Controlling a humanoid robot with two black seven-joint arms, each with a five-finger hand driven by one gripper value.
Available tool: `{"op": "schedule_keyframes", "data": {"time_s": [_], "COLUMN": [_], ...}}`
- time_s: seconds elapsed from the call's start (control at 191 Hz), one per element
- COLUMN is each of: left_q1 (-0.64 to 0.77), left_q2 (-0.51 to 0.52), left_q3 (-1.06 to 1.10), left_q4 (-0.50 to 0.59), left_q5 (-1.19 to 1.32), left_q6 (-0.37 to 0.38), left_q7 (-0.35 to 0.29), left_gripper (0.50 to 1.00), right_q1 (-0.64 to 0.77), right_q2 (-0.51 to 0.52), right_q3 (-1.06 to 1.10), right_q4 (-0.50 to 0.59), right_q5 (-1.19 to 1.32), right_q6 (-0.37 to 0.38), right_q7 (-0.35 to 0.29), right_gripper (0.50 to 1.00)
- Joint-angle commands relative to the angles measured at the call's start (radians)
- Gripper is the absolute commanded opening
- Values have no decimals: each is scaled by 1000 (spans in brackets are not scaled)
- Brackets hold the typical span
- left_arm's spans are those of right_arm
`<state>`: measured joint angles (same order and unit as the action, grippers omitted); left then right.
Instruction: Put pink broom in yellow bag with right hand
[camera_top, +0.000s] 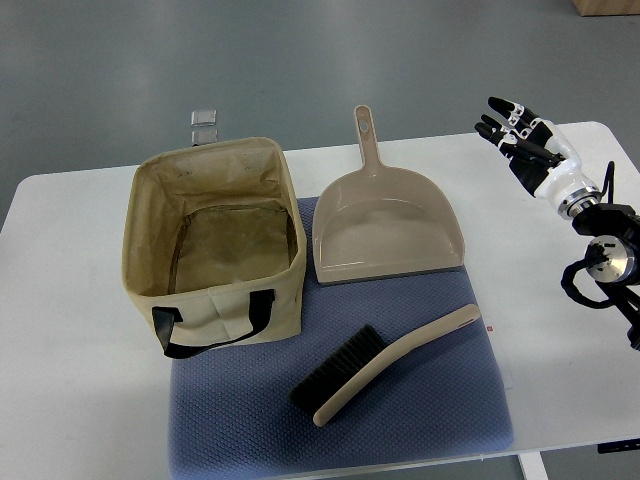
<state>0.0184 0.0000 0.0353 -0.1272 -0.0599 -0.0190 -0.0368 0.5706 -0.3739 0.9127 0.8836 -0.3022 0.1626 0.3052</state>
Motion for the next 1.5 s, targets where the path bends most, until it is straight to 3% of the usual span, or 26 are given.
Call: {"op": "schedule_keyframes", "data": {"time_s": [0.0,1.493], "left_q1": [0,0], "left_q2": [0,0], "left_q3": [0,-2], "left_q4": [0,3], "left_q5": [0,0], "left_q6": [1,1], "left_q7": [0,0], "left_gripper": [1000,1000], "right_q1": [0,2], "right_q2": [0,-28], "right_q3": [0,0], "right_q4": [0,0], "right_q5": [0,0], "right_q6": [0,9], "right_q7": [0,0], "right_gripper": [928,928]}}
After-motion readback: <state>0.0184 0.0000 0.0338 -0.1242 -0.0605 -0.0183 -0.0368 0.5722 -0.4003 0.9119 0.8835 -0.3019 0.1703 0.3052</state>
